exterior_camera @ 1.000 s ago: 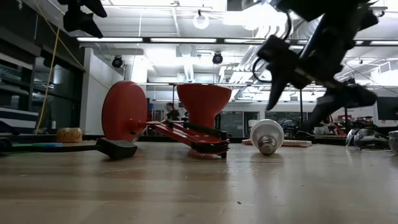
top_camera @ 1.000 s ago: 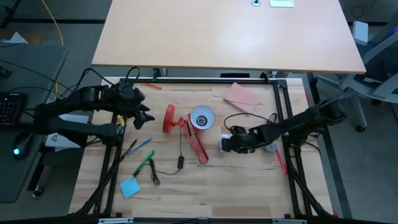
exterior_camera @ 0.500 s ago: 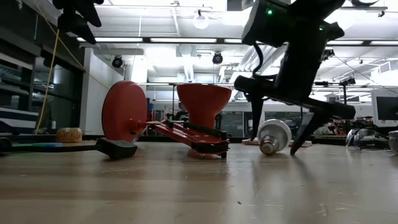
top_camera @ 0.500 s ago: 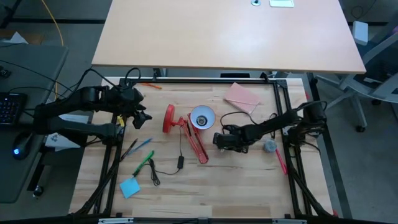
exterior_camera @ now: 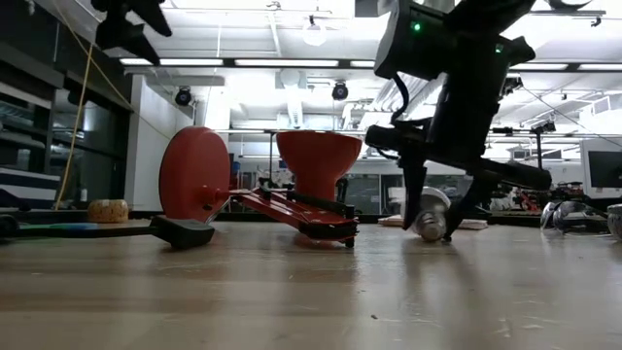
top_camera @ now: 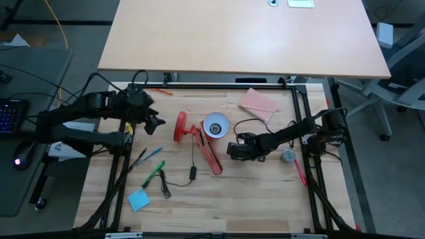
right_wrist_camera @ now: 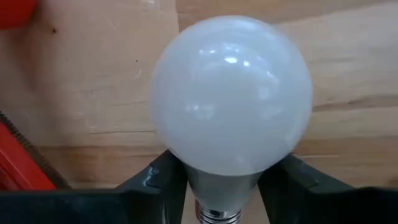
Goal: Screw lightbulb
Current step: Insert the white lightbulb into the red lamp
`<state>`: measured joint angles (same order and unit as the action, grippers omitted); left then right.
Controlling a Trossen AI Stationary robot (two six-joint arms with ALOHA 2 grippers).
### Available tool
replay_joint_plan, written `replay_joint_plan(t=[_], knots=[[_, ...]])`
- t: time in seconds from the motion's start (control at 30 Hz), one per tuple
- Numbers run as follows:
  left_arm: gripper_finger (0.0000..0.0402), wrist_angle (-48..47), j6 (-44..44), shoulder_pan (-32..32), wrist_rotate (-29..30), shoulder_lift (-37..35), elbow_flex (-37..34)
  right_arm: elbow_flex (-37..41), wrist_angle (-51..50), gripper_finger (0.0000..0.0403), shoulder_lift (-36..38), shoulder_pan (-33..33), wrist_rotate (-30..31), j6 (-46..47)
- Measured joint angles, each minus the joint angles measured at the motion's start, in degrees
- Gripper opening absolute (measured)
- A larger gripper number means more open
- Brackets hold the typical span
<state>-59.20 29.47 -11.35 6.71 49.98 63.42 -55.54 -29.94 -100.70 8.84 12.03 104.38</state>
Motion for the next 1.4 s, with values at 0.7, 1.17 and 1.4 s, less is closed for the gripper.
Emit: replay_joint_plan(t=[0.7, 1.17, 1.4], knots=[[0.0273, 84.8, 17.0, -3.3, -7.2, 10.8, -19.1, 0.0, 37.2, 0.0151, 29.7, -6.0, 24.6, -61.1], [0.0273, 59.1, 4.0, -11.7, -32.3, 18.8, 2.5, 0.0, 41.3, 0.0151, 30.2, -12.1, -7.6, -71.1], [0.0273, 42.4, -10.0, -11.9, -40.2, 26.5, 15.1, 0.0, 38.9, 0.0151, 30.2, -12.1, -12.1, -69.9]])
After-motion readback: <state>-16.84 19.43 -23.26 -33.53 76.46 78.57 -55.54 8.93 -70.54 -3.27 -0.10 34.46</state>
